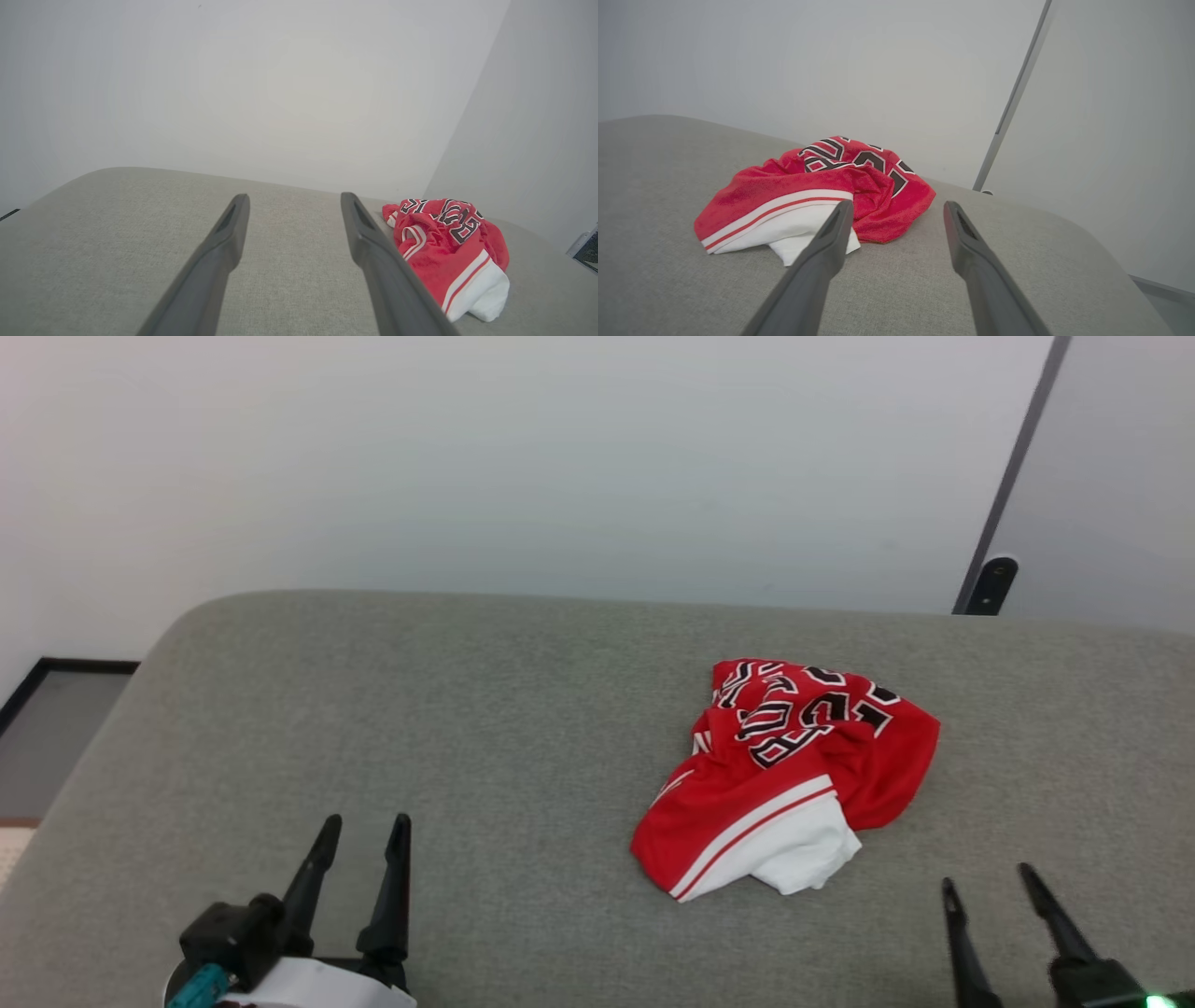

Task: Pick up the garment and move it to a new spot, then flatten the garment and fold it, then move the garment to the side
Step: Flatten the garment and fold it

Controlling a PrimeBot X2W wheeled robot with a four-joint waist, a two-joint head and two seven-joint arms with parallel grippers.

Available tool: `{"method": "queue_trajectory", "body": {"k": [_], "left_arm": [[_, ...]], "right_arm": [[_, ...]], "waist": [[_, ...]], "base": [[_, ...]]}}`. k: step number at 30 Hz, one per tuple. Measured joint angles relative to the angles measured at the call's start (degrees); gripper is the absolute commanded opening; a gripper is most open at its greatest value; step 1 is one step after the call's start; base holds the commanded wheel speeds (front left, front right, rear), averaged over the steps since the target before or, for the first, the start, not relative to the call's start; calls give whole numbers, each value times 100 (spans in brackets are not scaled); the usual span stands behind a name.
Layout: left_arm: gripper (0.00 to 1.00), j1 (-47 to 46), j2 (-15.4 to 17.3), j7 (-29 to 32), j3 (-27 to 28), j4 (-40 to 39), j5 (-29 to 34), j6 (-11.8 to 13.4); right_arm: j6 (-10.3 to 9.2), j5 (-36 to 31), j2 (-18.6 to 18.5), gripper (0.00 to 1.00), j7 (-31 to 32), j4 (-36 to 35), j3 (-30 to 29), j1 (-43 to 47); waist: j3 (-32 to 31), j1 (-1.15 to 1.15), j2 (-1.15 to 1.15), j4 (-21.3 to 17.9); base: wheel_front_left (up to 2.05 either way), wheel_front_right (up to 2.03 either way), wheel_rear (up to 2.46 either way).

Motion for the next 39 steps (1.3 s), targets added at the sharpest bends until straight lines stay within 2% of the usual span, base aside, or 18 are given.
{"method": "queue_trajectory", "body": {"k": [3,7,13,20,23,32,33,34,35,39], "left_arm": [[100,-43,21,0,7,33,0,-1],[100,-83,47,0,-105,66,-9,-1],[100,-164,71,0,-392,142,-99,-7],[100,-335,35,0,-680,211,-197,-7],[100,-441,-15,0,-755,219,-233,-7],[100,-591,-98,0,-903,278,-304,-7],[100,-606,-105,0,-899,291,-305,-8],[100,-618,-112,0,-894,297,-312,-8],[100,-636,-114,0,-891,319,-315,-8],[100,-653,-97,0,-827,387,-349,-8]], "right_arm": [[0,-11,-52,100,31,364,137,-194],[0,281,-370,100,598,802,407,-655],[0,1100,-992,100,1994,1302,1095,-1354],[0,1890,-1462,100,3839,1729,1646,-2026],[0,2074,-1515,100,4496,1873,1711,-2252],[0,1892,-1557,100,5611,2462,1526,-2635],[0,1876,-1539,93,5625,2504,1488,-2680],[0,1840,-1522,42,5639,2552,1439,-2726],[0,1825,-1508,0,5654,2588,1418,-2757],[0,1778,-1454,0,5548,2664,1413,-2826]], "waist": [[8,0,0,93],[20,0,0,293],[57,0,0,708],[139,0,0,1229],[209,0,0,1430],[539,0,0,1854],[569,0,0,1888],[597,0,0,1920],[619,0,0,1948],[652,0,0,2018]], "base": [[0,0,0],[0,0,0],[0,0,0],[0,0,0],[0,0,0],[0,0,0],[0,0,0],[0,0,0],[0,0,0],[0,0,0]]}}
